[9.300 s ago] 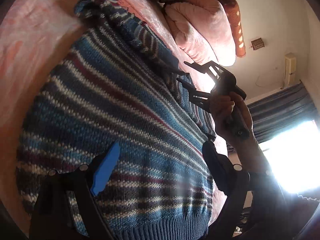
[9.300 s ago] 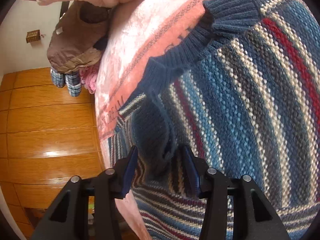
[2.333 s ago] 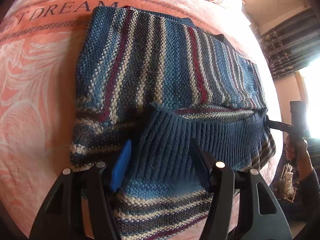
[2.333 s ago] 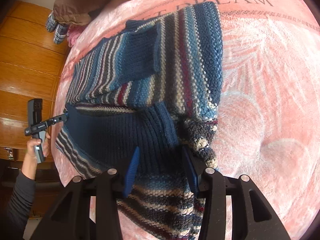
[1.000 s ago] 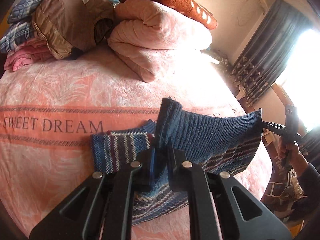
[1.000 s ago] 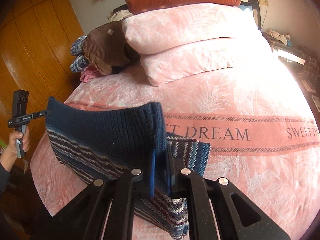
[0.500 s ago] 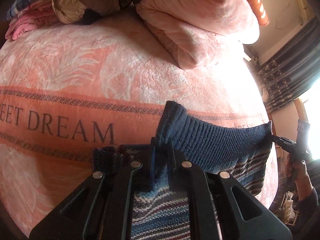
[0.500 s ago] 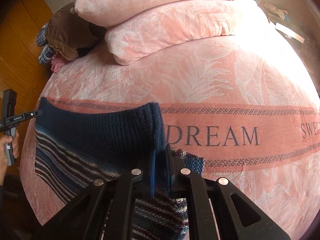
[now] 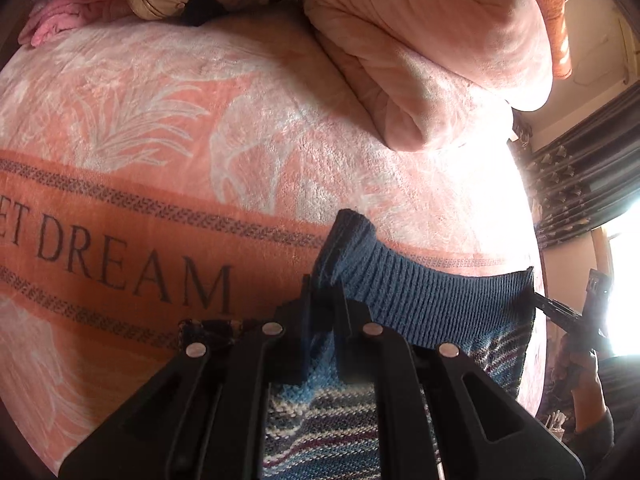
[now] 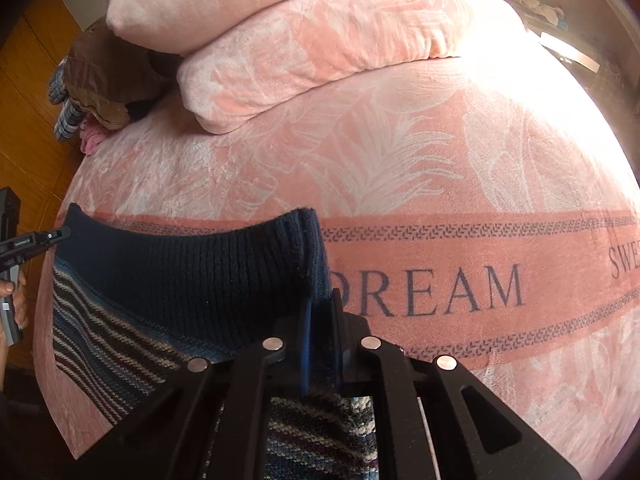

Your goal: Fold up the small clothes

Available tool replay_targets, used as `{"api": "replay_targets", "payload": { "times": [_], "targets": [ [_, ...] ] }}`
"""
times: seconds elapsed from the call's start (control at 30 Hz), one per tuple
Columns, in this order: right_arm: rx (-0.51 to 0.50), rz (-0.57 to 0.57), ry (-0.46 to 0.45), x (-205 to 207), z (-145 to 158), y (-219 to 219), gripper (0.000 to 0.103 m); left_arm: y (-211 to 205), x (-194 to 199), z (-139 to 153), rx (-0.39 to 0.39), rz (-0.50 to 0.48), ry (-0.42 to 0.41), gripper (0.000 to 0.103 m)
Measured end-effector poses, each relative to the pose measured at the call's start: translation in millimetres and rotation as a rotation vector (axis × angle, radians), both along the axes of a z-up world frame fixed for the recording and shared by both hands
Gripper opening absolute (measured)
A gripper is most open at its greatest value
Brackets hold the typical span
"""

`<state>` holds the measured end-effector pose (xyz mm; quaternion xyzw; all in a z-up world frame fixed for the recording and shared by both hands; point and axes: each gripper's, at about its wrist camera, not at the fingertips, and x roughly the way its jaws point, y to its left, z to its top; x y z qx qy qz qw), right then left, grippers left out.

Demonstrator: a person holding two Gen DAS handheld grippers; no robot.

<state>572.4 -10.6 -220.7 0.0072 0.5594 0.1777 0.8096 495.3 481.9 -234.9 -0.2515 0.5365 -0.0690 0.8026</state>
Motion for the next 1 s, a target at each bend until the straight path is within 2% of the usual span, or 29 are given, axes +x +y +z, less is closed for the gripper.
{"api": "replay_targets", "payload": {
  "times": [0.3,0.47,0.53,0.57,0.6,0.63,0.67,0.73,0.77,0.8,0.83,0.9,0.93,0.97,1.0],
  "targets": [
    [-0.007,-0.038,0.093,16,-55,4,0.008,7,10,-73,-0.023,0.046,0.158,0.007],
    [-0.003,-0.053,0.128,24,-74,1,0.008,8,12,-88,-0.013,0.057,0.175,0.01],
    [-0.009,-0.062,0.139,25,-83,0,0.014,9,12,-89,-0.006,0.064,0.172,0.014],
    [-0.017,-0.068,0.137,25,-86,-1,0.017,11,10,-86,0.007,0.078,0.163,0.02],
    [-0.022,-0.078,0.116,24,-83,-3,0.024,13,6,-77,0.035,0.102,0.139,0.028],
    [-0.016,-0.099,0.085,21,-76,-6,0.034,15,-2,-62,0.057,0.13,0.089,0.031],
    [0.007,-0.115,0.04,16,-65,-9,0.035,14,-11,-46,0.042,0.144,0.024,0.028],
    [0.11,-0.101,-0.037,2,-42,-11,0.035,4,-29,-22,-0.071,0.093,-0.091,0.029],
    [0.159,-0.093,-0.032,-4,-39,-11,0.035,-5,-34,-17,-0.128,0.042,-0.128,0.029],
    [0.186,-0.084,-0.019,-10,-41,-9,0.034,-12,-36,-22,-0.16,0.008,-0.124,0.033],
    [0.196,-0.079,-0.007,-14,-45,-7,0.034,-18,-34,-34,-0.165,-0.004,-0.078,0.033],
    [0.188,-0.068,0.06,-17,-64,-2,0.034,-22,-30,-62,-0.137,0.004,0.013,0.03],
    [0.181,-0.073,0.084,-17,-74,-3,0.03,-19,-32,-76,-0.123,0.026,0.049,0.03],
    [0.18,-0.078,0.089,-17,-83,-5,0.027,-14,-33,-87,-0.115,0.042,0.069,0.017],
    [0.174,-0.084,0.085,-15,-88,-6,0.017,-11,-33,-93,-0.094,0.056,0.081,0.001]
  ]
}}
